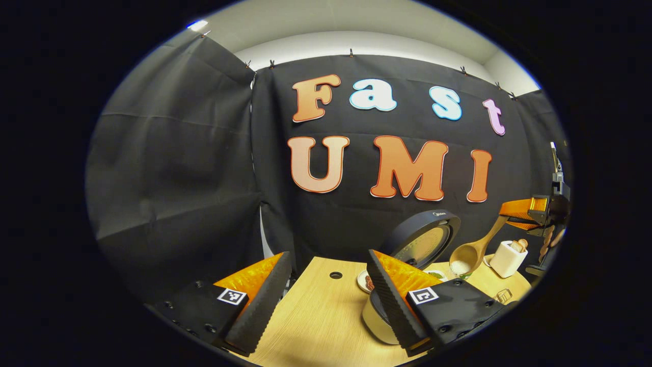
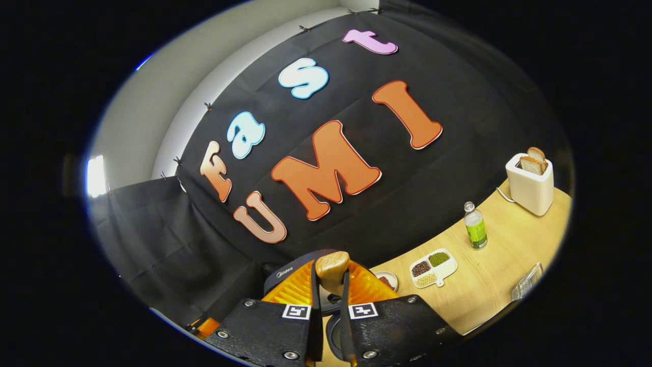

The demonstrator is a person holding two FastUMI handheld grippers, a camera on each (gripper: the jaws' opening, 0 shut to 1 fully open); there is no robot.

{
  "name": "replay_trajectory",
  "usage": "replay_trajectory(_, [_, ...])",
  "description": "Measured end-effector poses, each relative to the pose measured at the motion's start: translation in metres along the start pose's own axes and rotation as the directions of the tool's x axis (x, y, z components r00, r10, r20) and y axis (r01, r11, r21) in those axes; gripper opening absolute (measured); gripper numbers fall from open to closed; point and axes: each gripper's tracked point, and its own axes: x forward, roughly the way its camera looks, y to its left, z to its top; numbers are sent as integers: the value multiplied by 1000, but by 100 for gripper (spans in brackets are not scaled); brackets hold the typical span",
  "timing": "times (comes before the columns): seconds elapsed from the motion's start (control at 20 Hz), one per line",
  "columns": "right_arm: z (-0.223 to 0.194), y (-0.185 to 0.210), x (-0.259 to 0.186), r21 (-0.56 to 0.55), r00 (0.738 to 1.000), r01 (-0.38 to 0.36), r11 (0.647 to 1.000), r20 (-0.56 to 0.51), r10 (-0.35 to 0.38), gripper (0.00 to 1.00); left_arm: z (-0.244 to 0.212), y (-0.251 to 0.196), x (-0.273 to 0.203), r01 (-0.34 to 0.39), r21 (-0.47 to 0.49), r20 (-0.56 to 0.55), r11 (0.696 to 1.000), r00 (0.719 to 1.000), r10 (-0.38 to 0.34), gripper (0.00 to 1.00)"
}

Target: Close the left gripper, press the button to open the rice cooker; take a wooden spoon from the chopstick holder with the right hand, scoop a spoonful of rice and pour it into the rice cooker, then put the wooden spoon back into the chopstick holder.

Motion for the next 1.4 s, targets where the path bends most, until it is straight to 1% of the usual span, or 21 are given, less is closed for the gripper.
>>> replay_trajectory(0.2, [-4, 3, 3, -78, 1000, -2, 997, -2, 2, 13, -1, 0, 1, 2, 2, -3, 1000, 1000, -2, 98])
replay_trajectory(0.5, [-14, 15, 2, -163, 999, -38, 986, -20, 36, 13, 0, 1, 2, -2, 15, -3, 1000, 1000, 2, 98])
replay_trajectory(0.7, [-21, 18, 2, -242, 999, -48, 969, -34, 41, 13, 0, 2, -1, -3, 17, -1, 1000, 1000, 3, 98])
replay_trajectory(0.85, [-30, 25, 1, -275, 996, -78, 958, -59, 64, 13, 0, 1, 1, -5, 19, -2, 1000, 1000, 5, 98])
replay_trajectory(0.95, [-37, 27, 1, -312, 995, -94, 946, -73, 74, 13, -2, 2, 0, -6, 27, -4, 1000, 1000, 6, 98])
replay_trajectory(1.1, [-49, 27, 3, -374, 993, -98, 922, -91, 69, 13, -2, -1, 0, -5, 38, -3, 999, 1000, 5, 98])
replay_trajectory(1.2, [-56, 26, 4, -387, 992, -104, 916, -106, 68, 13, -3, 0, 1, -5, 40, -6, 999, 1000, 5, 98])
replay_trajectory(1.4, [-64, 28, 3, -407, 988, -135, 903, -122, 93, 13, -4, 2, -1, -10, 41, -12, 999, 1000, 10, 98])
